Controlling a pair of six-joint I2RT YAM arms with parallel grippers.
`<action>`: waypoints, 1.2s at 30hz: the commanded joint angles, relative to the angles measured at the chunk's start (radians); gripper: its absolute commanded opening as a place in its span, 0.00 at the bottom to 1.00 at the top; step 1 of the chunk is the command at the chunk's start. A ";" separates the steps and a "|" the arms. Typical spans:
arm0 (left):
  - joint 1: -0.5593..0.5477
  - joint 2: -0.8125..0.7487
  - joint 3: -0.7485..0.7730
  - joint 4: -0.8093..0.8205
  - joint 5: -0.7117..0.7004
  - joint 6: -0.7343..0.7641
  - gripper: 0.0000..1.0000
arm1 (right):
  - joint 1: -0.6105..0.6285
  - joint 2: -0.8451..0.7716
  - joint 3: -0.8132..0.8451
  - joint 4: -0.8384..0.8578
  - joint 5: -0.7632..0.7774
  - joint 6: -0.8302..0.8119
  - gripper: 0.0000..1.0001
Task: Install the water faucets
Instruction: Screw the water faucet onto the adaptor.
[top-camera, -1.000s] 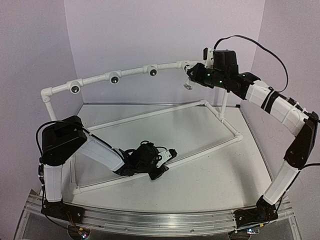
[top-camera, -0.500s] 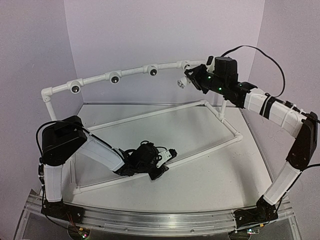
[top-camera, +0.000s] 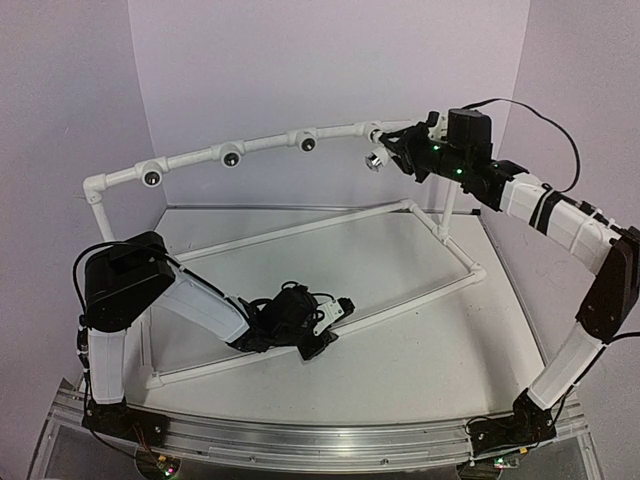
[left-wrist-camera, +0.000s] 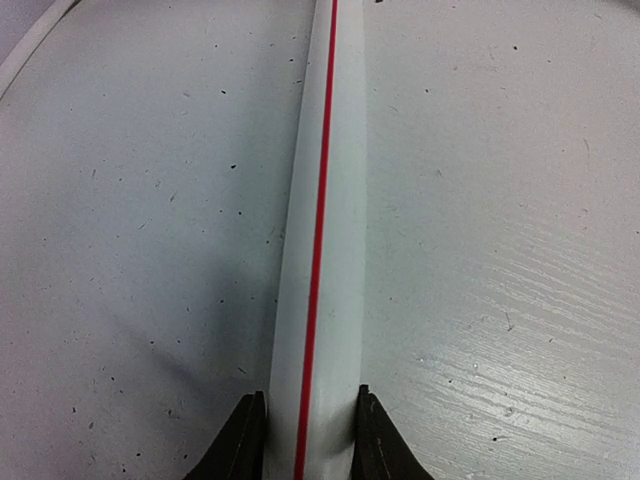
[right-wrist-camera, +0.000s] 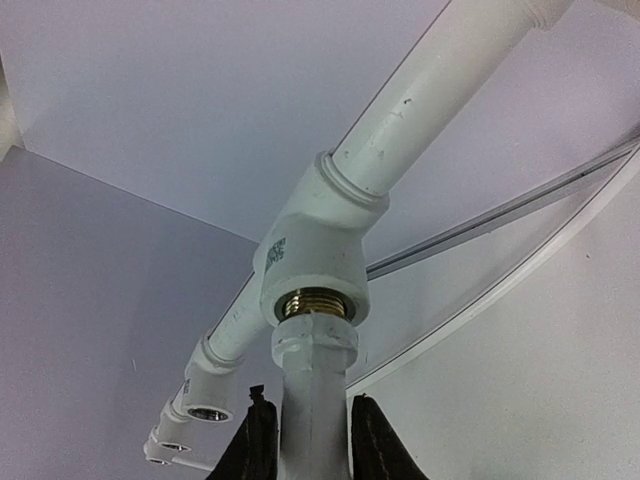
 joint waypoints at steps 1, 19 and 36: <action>-0.046 0.113 -0.052 -0.238 0.041 -0.116 0.00 | -0.090 0.044 0.027 0.228 0.162 0.123 0.00; -0.050 0.118 -0.045 -0.246 0.041 -0.114 0.00 | -0.060 0.058 -0.118 0.417 0.233 0.428 0.00; -0.050 0.145 -0.012 -0.273 0.048 -0.112 0.00 | 0.037 0.068 -0.202 0.503 0.450 0.964 0.00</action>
